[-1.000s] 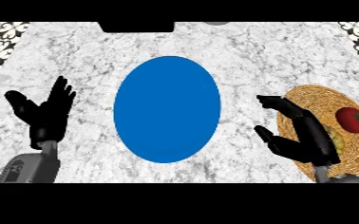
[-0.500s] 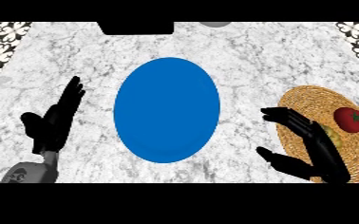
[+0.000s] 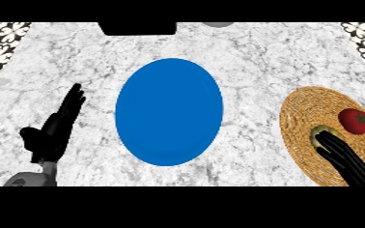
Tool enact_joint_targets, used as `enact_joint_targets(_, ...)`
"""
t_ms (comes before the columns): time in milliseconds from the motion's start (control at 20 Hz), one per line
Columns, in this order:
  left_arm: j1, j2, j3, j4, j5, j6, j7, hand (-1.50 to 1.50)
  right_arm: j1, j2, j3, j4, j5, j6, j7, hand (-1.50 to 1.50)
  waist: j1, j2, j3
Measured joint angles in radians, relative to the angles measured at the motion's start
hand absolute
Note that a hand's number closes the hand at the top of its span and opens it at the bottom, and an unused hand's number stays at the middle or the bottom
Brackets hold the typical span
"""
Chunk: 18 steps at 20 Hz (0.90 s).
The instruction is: Pick the squash from the placemat and place it in the plate
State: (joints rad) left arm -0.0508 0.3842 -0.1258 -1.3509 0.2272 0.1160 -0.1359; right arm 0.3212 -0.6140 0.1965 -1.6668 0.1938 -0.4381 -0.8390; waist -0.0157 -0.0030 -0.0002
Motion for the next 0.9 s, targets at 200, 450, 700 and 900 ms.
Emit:
enact_joint_targets(200, -0.012, 0.004, 0.012, 0.005, -0.001, -0.012, 0.009, 0.0, 0.08, -0.07, -0.076, -0.059, 0.061, -0.037, 0.079, -1.5, -0.002, 0.0, -0.001)
enact_joint_targets(450, 0.006, 0.005, 0.017, 0.007, -0.003, -0.031, -0.011, 0.0, 0.167, -0.161, -0.12, -0.111, 0.226, -0.056, 0.273, -1.5, 0.002, 0.001, -0.003)
enact_joint_targets(700, -0.01, -0.004, 0.019, 0.022, -0.015, -0.037, -0.011, 0.0, 0.203, -0.205, -0.126, -0.19, 0.382, 0.015, 0.511, -1.5, 0.007, 0.003, -0.002)
enact_joint_targets(900, -0.015, -0.022, 0.022, 0.028, -0.033, -0.03, -0.013, 0.0, 0.218, -0.204, -0.137, -0.244, 0.462, 0.09, 0.65, -1.5, 0.009, 0.003, -0.002)
